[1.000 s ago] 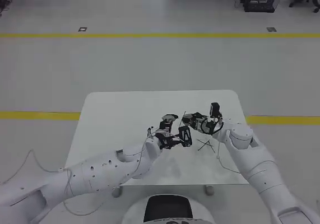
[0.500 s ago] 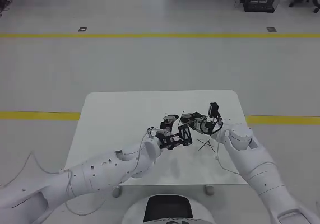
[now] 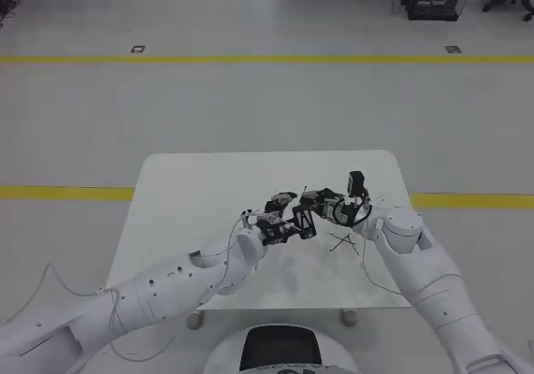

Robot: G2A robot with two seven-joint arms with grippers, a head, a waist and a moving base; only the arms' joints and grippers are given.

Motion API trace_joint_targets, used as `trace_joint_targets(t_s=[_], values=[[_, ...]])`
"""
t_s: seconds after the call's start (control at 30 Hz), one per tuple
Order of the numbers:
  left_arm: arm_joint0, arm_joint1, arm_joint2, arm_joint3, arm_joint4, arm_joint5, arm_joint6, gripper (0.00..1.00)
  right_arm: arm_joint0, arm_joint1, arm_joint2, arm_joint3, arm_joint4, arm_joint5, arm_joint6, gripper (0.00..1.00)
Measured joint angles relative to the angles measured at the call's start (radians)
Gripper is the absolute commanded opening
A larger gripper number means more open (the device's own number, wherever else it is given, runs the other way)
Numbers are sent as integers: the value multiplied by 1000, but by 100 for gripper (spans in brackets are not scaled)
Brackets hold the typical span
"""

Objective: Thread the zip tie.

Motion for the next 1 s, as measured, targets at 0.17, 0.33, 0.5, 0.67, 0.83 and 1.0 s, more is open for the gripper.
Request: trace_joint_targets(t_s=[0.17,0.33,0.5,0.67,0.83,1.0], values=[[6,-3,-14,2,0,-5,3,25,2,0,-2,-1,-5,7,2,0],[8,-3,-16,4,0,3,4,20,4,1,-5,3,-13,11,1,0],[7,-2,-14,3,0,6,9,17,5,2,-6,7,-18,13,4,0],[8,-2,-14,3,0,13,9,19,7,2,-6,13,-21,13,6,0],[11,-1,-16,2,0,27,9,20,10,2,-10,19,-27,16,3,0],[16,0,-20,1,0,34,12,18,13,2,-17,21,-36,20,3,0]])
